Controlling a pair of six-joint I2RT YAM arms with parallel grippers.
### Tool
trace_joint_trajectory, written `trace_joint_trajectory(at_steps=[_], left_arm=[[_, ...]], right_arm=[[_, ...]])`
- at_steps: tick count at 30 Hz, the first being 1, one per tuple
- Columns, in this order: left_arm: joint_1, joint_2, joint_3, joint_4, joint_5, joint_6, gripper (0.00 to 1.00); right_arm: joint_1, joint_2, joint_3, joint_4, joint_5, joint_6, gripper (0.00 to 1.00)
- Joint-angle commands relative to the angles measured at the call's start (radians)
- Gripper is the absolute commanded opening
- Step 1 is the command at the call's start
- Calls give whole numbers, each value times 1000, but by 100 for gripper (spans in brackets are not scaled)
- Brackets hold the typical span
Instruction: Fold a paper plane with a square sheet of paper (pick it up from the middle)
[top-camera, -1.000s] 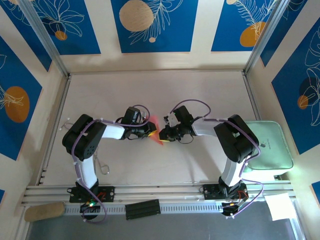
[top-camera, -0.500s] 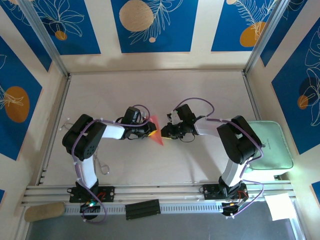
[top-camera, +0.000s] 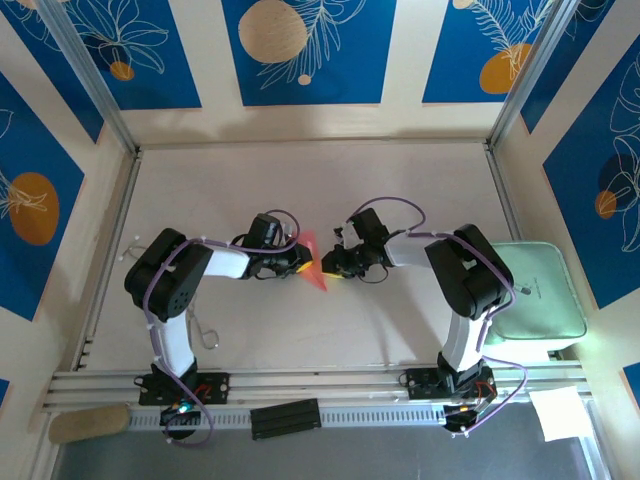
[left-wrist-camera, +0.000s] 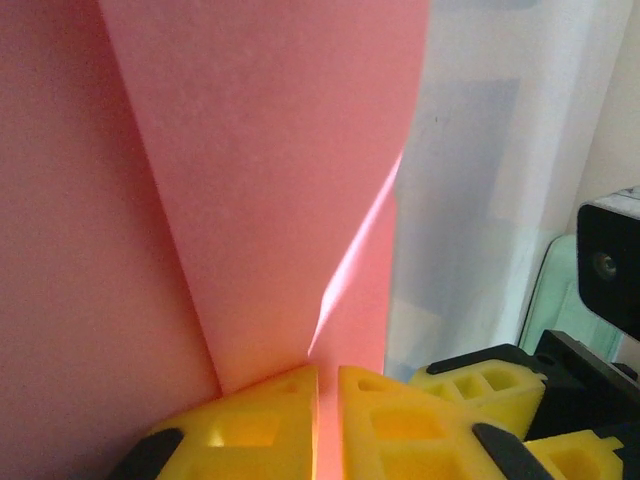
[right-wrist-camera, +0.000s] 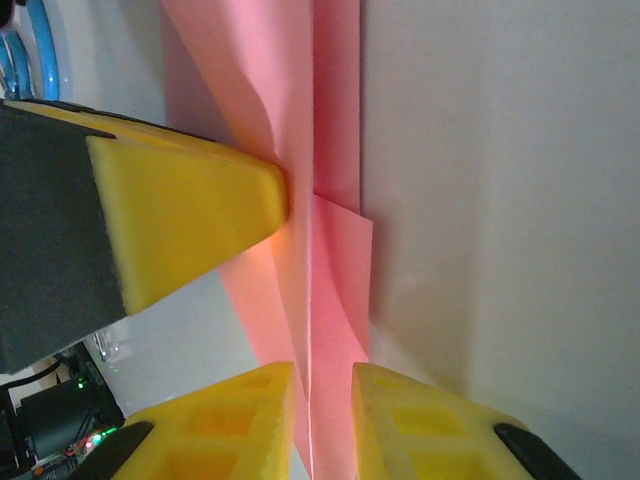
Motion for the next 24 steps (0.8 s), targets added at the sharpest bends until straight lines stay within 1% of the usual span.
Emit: trace_joint_trajectory(at_steps=[1, 14, 17, 24], left_arm=[[5, -12, 3, -4, 17, -6, 13], [6, -29, -6, 19, 25, -26, 11], [6, -36, -9, 25, 24, -31, 10], [13, -85, -7, 6, 2, -25, 10]], right_arm=[[9, 18, 30, 5, -46, 0, 22], [24, 71, 73, -7, -54, -21, 21], [23, 79, 80, -7, -59, -27, 19], [22, 82, 73, -2, -66, -47, 9]])
